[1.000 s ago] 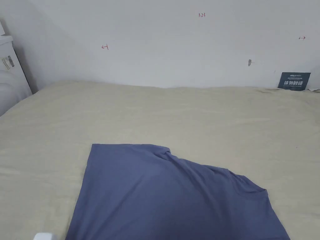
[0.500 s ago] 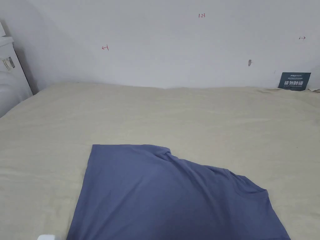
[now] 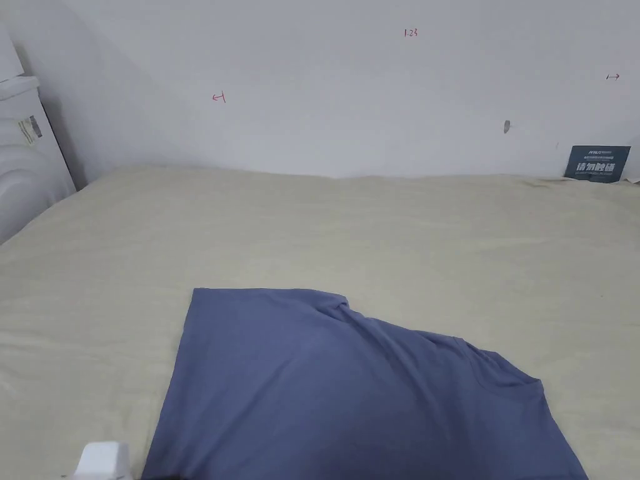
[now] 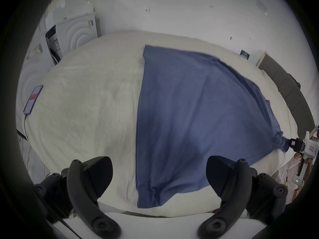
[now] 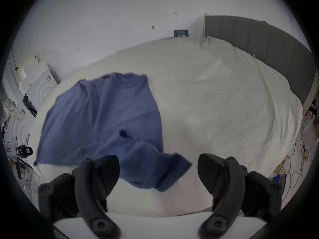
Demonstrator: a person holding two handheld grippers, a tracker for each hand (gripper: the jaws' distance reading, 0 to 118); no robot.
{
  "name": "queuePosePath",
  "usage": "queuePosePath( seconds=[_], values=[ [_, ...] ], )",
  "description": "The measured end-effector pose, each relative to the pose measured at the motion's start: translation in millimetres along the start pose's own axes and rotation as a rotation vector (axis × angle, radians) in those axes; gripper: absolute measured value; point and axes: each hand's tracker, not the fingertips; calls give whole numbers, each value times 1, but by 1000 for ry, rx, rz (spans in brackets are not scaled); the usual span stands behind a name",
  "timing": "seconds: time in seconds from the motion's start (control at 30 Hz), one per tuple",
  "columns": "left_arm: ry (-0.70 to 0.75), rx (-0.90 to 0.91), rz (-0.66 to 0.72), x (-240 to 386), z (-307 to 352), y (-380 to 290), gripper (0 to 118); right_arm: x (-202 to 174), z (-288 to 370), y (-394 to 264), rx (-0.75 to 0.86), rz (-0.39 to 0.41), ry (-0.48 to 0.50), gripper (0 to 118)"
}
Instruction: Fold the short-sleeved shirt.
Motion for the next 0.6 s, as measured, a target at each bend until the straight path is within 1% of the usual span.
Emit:
queuePosePath(
  seconds=[0.17, 0.23, 0.3, 0.37, 0.5, 0.6],
  values=[
    [-11, 155, -19, 10, 20, 36, 113, -25, 37, 49, 198, 45, 37, 97],
    [-16, 216, -25, 16, 33, 54, 113, -31, 48, 71, 279, 59, 51, 100],
    [-31, 284, -23, 21, 46, 71, 113, -40, 60, 90, 348, 67, 61, 107],
    [-33, 349, -26, 27, 59, 88, 113, -54, 75, 108, 430, 80, 74, 111],
    [-14, 496, -29, 43, 80, 114, 113, -71, 91, 134, 551, 114, 69, 112],
    [7, 584, -38, 56, 87, 127, 113, -83, 95, 145, 597, 150, 43, 112]
  ],
)
